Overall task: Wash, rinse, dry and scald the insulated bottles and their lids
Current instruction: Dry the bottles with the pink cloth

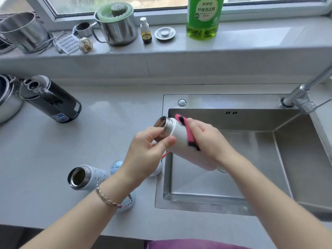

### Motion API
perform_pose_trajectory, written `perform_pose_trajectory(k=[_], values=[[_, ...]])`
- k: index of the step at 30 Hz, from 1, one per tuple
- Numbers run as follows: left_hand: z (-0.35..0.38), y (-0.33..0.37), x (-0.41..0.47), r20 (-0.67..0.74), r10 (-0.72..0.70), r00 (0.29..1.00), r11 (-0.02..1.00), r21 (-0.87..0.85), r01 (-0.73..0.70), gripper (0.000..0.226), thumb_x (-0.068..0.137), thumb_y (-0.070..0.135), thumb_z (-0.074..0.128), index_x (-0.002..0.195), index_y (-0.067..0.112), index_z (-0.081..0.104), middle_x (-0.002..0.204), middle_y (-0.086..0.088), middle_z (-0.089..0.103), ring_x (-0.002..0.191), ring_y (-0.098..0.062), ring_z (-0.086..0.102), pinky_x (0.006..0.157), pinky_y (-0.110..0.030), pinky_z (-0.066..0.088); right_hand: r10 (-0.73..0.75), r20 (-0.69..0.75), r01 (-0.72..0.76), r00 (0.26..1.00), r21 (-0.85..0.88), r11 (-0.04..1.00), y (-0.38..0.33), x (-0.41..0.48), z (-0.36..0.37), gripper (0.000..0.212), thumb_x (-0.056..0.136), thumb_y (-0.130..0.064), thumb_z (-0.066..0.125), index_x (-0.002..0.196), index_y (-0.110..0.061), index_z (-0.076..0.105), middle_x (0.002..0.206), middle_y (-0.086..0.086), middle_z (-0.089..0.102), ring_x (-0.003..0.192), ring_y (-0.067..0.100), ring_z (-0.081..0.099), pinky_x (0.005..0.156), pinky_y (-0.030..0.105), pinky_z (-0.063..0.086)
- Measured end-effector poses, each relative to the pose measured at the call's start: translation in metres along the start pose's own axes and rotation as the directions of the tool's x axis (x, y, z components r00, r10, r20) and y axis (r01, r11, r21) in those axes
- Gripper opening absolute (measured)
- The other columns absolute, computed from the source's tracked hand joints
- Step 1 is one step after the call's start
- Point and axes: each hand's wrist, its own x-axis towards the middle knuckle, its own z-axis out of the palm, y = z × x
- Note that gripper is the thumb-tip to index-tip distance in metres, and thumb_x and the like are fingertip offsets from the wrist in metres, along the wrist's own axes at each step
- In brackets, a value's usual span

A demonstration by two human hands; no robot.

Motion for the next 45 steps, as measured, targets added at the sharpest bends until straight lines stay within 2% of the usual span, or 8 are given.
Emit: perform_pose_trajectory(k=[9,14,20,25,30,34,38,45], values=[[-0.004,-0.003,0.005,0.071,0.043,0.997,0.999,-0.014,-0.042,0.014,0.074,0.018,0.062,0.068,0.029,0.068,0.064,0.012,0.061,0.066,-0.009,0.053,0.071,-0.035,0.045,0.051,0.104,-0.071,0.993,0.200,0.977,0.005,-0.019,-0.009,0.041,0.086,-0.057,0.038,0.117,-0.040,0.058,0.110,-0.011,0.065,0.101,0.009,0.059,0.096,0.032,0.044],[-0.018,0.004,0.016,0.089,0.114,0.989,0.990,-0.096,-0.105,0.007,0.070,0.032,0.066,0.074,0.029,0.071,0.067,0.011,0.061,0.069,-0.010,0.053,0.070,-0.030,0.052,0.264,0.568,-0.602,0.780,0.565,0.564,0.032,-0.034,-0.031,0.040,0.088,-0.044,0.048,0.105,-0.013,0.068,0.095,0.008,0.068,0.081,0.022,0.065,0.073,0.028,0.051],[-0.005,0.001,0.009,-0.005,0.148,0.989,0.988,0.052,-0.148,0.017,0.078,0.034,0.062,0.094,0.033,0.059,0.107,0.006,0.052,0.102,0.003,0.050,0.089,-0.014,0.042,0.251,0.363,-0.393,0.898,0.916,0.081,0.029,-0.050,-0.023,0.024,0.073,-0.032,0.060,0.086,-0.017,0.073,0.083,0.007,0.069,0.068,0.022,0.066,0.065,0.028,0.056],[0.022,0.019,0.010,-0.034,-0.421,0.907,0.803,-0.478,0.355,0.065,0.063,0.049,0.073,0.120,0.039,0.045,0.119,0.003,0.054,0.103,-0.022,0.060,0.075,-0.043,0.057,0.178,-0.205,0.068,0.962,0.817,0.573,0.020,-0.058,0.000,0.016,0.078,-0.021,0.064,0.094,-0.027,0.066,0.080,-0.009,0.068,0.075,0.011,0.062,0.063,0.023,0.052],[0.041,0.014,0.015,-0.323,-0.544,0.775,0.753,-0.594,0.281,0.064,0.069,0.018,0.081,0.121,0.016,0.044,0.113,-0.010,0.061,0.092,-0.026,0.065,0.075,-0.042,0.056,-0.457,-0.362,0.341,0.812,-0.341,0.876,0.027,-0.072,0.037,0.054,0.087,-0.058,0.044,0.133,-0.030,0.045,0.127,0.003,0.055,0.113,0.015,0.053,0.092,0.027,0.044],[0.043,0.008,0.001,-0.304,-0.358,0.883,0.817,-0.560,0.138,0.073,0.046,0.021,0.083,0.110,0.000,0.055,0.085,-0.006,0.064,0.070,-0.016,0.063,0.061,-0.027,0.053,0.060,-0.093,-0.040,0.994,0.211,0.977,0.014,-0.059,0.021,0.040,0.090,-0.056,0.038,0.124,-0.040,0.051,0.095,-0.019,0.061,0.089,-0.007,0.055,0.073,0.010,0.041],[0.037,0.003,0.002,-0.171,-0.289,0.942,0.752,-0.649,0.113,0.043,0.050,0.020,0.079,0.087,0.012,0.059,0.070,0.000,0.063,0.064,-0.014,0.061,0.058,-0.027,0.052,0.310,0.426,-0.527,0.850,0.690,0.497,0.022,-0.045,0.002,0.042,0.086,-0.049,0.053,0.099,-0.011,0.066,0.096,0.015,0.061,0.090,0.027,0.056,0.082,0.034,0.038],[0.040,-0.002,0.010,-0.270,-0.191,0.944,0.781,-0.625,-0.020,0.054,0.051,0.029,0.076,0.097,0.010,0.054,0.080,-0.003,0.060,0.077,-0.022,0.058,0.062,-0.033,0.049,0.261,0.564,-0.463,0.783,0.810,-0.361,0.009,-0.041,0.009,0.034,0.087,-0.021,0.050,0.114,-0.005,0.063,0.107,0.019,0.065,0.089,0.035,0.063,0.060,0.046,0.058]])
